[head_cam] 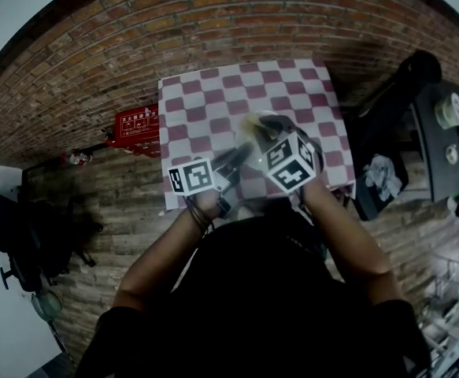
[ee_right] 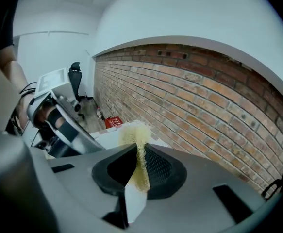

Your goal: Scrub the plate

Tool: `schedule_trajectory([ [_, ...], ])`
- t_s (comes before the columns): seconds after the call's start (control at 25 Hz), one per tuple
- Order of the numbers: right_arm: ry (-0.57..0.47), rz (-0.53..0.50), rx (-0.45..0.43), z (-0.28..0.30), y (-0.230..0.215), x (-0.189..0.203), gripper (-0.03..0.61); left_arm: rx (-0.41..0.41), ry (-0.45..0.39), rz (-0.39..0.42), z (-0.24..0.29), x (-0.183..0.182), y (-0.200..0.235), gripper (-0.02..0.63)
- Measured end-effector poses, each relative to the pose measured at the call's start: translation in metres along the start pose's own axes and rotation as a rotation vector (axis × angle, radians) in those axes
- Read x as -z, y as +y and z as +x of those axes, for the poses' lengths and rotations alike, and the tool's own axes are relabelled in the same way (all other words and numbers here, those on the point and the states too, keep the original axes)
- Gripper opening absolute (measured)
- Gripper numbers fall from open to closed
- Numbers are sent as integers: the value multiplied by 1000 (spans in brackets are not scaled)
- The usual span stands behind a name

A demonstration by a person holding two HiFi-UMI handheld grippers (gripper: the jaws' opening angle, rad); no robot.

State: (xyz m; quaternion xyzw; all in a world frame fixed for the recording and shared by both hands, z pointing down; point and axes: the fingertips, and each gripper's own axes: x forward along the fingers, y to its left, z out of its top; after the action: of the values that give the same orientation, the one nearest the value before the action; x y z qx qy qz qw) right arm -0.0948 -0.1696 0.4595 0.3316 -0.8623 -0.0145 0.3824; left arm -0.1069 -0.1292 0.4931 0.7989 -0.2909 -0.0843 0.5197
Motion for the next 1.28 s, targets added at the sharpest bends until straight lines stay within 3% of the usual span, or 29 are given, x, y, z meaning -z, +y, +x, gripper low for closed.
schedule_trajectory([
  [0.2,0,-8,-88,-1,40,3,48,-26,-65,-8,-14,-26,11,34],
  [0.4,80,-51,-139,4,61,39,48,-54,-140,-30,-32,-53,24,40],
  [0.56,128,-29,-83,6,36,63,48,-90,-113,18,-37,-51,28,38],
  [0.76,158,6,32,9,-19,71,48,-81,-37,14,-28,-21,23,37],
  [1.0,96,-15,88,3,-36,36,48,-47,63,73,-8,9,3,40],
  [1.28,13,-114,14,-3,28,4,48,-25,-19,41,-14,-24,1,40],
])
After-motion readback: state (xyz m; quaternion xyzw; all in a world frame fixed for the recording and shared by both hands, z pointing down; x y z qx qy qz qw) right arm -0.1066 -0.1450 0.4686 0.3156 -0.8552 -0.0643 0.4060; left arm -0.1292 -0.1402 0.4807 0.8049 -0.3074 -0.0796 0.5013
